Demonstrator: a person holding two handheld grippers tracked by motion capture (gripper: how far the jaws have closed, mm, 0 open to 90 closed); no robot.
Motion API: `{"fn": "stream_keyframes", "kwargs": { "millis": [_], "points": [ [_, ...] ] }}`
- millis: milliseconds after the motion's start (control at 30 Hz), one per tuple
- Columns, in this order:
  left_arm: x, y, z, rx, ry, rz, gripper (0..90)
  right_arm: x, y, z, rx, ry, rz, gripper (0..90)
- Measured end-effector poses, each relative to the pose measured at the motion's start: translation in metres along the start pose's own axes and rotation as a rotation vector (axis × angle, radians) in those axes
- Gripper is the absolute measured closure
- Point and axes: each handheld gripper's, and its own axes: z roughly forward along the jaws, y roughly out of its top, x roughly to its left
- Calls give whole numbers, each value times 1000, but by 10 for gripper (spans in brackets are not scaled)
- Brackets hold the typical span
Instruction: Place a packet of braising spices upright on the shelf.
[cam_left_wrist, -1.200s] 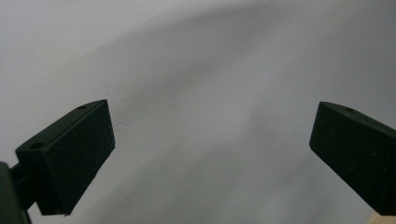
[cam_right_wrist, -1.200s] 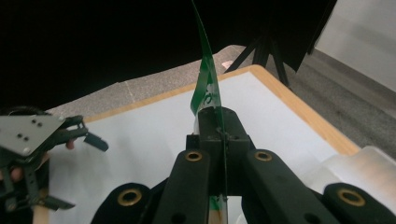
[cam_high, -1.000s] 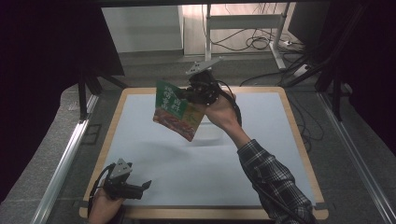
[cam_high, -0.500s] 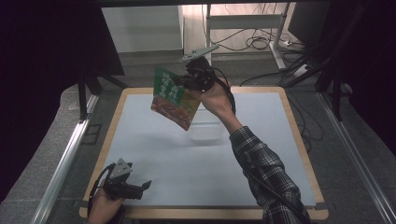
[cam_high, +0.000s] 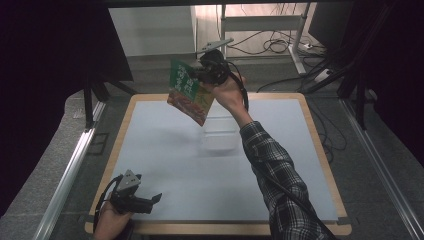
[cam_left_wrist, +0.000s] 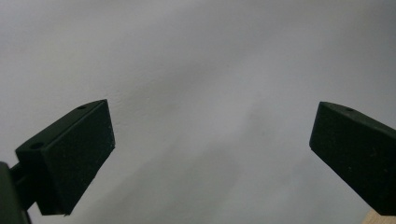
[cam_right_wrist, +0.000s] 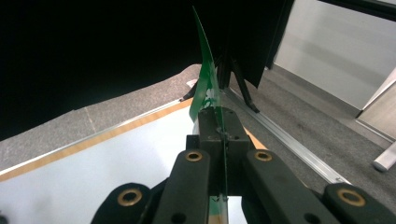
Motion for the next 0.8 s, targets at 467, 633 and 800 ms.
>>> {"fn": "stream_keyframes", "kwargs": {
  "millis": [467,633,800],
  "points": [
    [0,0,0,3,-1,6,1,-33,-4,12,20,-64,-3,892],
    [0,0,0,4,-1,8,0,-41,-12,10,35,-74,2,892],
    [0,0,0,5,-2,6,0,-46,-22,4,60,-79,18,892]
  ]
}}
